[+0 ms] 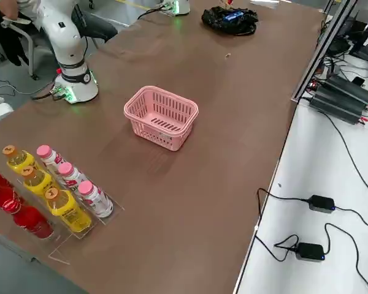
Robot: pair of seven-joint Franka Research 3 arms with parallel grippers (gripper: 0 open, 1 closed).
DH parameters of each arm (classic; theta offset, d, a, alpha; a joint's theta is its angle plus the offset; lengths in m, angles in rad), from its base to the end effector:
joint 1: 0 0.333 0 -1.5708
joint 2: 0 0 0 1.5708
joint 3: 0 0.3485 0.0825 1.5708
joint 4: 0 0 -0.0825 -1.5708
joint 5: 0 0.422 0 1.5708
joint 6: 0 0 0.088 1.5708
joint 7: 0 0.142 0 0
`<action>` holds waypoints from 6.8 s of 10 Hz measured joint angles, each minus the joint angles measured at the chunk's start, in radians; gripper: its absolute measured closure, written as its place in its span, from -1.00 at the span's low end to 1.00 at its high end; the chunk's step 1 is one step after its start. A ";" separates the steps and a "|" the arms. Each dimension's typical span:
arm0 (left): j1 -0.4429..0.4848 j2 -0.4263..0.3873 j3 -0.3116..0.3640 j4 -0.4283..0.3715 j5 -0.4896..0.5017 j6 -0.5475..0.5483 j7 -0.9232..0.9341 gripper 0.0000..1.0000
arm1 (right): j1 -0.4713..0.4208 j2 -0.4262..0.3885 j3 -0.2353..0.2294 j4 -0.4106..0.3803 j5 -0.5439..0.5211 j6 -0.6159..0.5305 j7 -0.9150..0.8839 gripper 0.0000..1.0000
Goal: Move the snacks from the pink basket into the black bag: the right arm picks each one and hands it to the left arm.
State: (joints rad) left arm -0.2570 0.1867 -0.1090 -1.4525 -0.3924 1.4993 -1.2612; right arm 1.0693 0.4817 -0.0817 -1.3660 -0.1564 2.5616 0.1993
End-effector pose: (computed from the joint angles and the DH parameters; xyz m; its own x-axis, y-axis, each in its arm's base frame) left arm 0.5799 -0.2763 0.5737 0.5667 0.7080 -0.4214 0.7795 -0.6264 -0.0042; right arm 0.4411 0.6940 0.5190 0.4407 0.6030 0.6650 0.7753 -0.6291 0.0566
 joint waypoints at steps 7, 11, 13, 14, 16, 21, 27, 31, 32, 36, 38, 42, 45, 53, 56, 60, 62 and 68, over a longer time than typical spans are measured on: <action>0.005 0.002 0.000 0.003 -0.002 -0.060 0.022 0.21 | 0.007 0.011 -0.004 0.022 0.000 0.028 0.035 0.59; 0.012 -0.002 0.001 0.006 -0.002 -0.061 0.023 0.34 | 0.008 0.017 -0.004 0.037 0.000 0.028 0.035 0.49; 0.030 -0.001 0.002 0.006 0.006 -0.058 0.023 0.34 | 0.010 0.017 0.001 0.048 0.000 0.033 0.041 0.04; 0.045 0.000 0.002 0.006 0.009 -0.058 0.023 0.34 | 0.014 0.017 0.002 0.051 0.000 0.033 0.046 -0.29; 0.094 0.003 0.004 0.003 0.028 -0.059 0.057 0.34 | 0.020 0.017 0.003 0.052 0.000 0.033 0.050 -0.89; 0.350 0.021 0.010 -0.077 0.075 -0.072 0.294 0.34 | 0.007 0.014 -0.012 0.057 0.001 0.010 0.077 -1.00; 0.600 0.030 0.009 -0.326 0.054 -0.074 0.280 0.34 | -0.183 -0.102 -0.021 -0.093 0.009 -0.068 0.063 -1.00; 0.712 0.032 0.009 -0.442 -0.045 -0.069 0.261 0.34 | -0.304 -0.263 -0.023 -0.254 0.040 -0.336 0.122 -1.00; 0.717 0.036 0.009 -0.464 -0.049 -0.066 0.261 0.34 | -0.327 -0.298 -0.023 -0.293 0.040 -0.371 0.155 -1.00; 0.731 0.076 0.006 -0.525 -0.065 0.001 0.315 0.34 | -0.468 -0.446 -0.026 -0.549 0.041 -0.372 0.174 -1.00; 0.781 0.104 0.007 -0.544 -0.065 0.045 0.377 0.34 | -0.573 -0.522 -0.027 -0.677 0.041 -0.387 0.157 -1.00; 0.794 0.128 0.005 -0.545 -0.066 0.060 0.452 0.07 | -0.746 -0.584 -0.030 -0.836 0.041 -0.402 0.094 -1.00; 0.804 0.114 0.003 -0.537 -0.069 0.045 0.457 -0.79 | -0.872 -0.585 -0.033 -0.890 0.040 -0.365 -0.065 -1.00; 0.805 0.054 -0.042 -0.272 -0.039 -0.037 0.454 -1.00 | -1.020 -0.576 -0.034 -1.143 0.040 0.004 -0.213 -1.00; 0.808 0.052 -0.115 -0.128 0.104 -0.042 0.463 -1.00 | -1.022 -0.526 -0.034 -1.146 0.040 0.019 -0.214 -1.00; 0.727 0.047 -0.203 0.017 0.257 -0.113 0.508 -1.00 | -1.022 -0.449 -0.032 -1.146 0.041 0.060 -0.214 -0.86; 0.695 0.037 -0.180 0.041 0.258 -0.115 0.651 -1.00 | -1.022 -0.434 -0.031 -1.146 0.040 0.080 -0.216 -0.81; 0.398 -0.055 0.053 0.064 0.258 -0.110 0.991 -1.00 | -1.022 -0.386 -0.030 -1.146 0.041 0.132 -0.286 -0.81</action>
State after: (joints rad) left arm 0.1406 0.1317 -0.0556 -1.3890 -0.1341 1.3898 -0.2702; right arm 0.0468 0.0962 -0.1116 -2.5120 -0.1159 2.6935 -0.0868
